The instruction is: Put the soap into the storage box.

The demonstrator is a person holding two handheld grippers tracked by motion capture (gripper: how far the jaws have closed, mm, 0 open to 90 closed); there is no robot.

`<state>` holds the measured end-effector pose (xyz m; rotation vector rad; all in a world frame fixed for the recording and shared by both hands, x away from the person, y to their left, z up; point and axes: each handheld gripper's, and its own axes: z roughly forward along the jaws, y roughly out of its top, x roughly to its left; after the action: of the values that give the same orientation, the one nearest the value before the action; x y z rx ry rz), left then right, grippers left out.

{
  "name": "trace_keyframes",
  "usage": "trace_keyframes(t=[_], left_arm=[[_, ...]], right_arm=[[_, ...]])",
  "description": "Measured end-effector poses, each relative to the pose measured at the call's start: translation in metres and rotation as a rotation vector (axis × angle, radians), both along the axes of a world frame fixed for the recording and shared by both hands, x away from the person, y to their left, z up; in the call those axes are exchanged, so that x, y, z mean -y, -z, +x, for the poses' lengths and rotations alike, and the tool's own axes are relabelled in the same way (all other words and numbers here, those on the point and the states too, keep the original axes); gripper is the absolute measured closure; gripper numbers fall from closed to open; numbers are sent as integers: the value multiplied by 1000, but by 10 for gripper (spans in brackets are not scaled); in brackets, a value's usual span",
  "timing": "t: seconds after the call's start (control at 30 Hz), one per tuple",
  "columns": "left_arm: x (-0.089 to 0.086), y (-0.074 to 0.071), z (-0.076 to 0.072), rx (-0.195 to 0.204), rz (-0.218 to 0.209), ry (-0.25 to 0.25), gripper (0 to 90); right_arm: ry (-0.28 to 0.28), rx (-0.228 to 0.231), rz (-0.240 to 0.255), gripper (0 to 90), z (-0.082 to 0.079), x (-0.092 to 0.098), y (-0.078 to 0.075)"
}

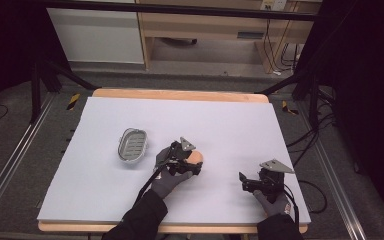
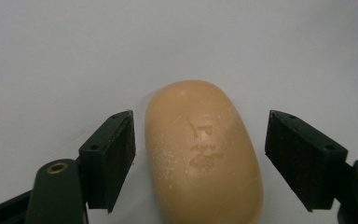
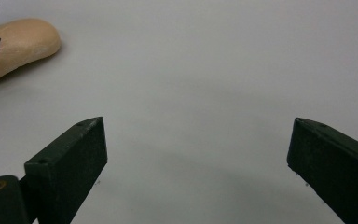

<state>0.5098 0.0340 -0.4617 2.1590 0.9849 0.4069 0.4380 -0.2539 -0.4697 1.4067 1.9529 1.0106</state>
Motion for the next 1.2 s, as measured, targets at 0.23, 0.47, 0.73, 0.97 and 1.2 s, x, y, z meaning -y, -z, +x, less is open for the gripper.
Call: trace_keyframes(t=[0.23, 0.47, 0.73, 0.97, 1.2], left_arm=[[2, 6, 3, -29, 6, -6, 243], [3, 12, 5, -49, 20, -8, 254], [5, 14, 6, -57, 26, -13, 264], [7, 15, 5, -55, 40, -27, 266], [6, 13, 6, -60, 39, -48, 310]], right_arm=[[0, -3, -1, 51, 0, 0, 0], [-1, -6, 1, 51, 0, 0, 0], [1, -7, 1, 51, 0, -1, 0], [-2, -7, -4, 51, 0, -1, 1], [-4, -7, -4, 51, 1, -1, 1]])
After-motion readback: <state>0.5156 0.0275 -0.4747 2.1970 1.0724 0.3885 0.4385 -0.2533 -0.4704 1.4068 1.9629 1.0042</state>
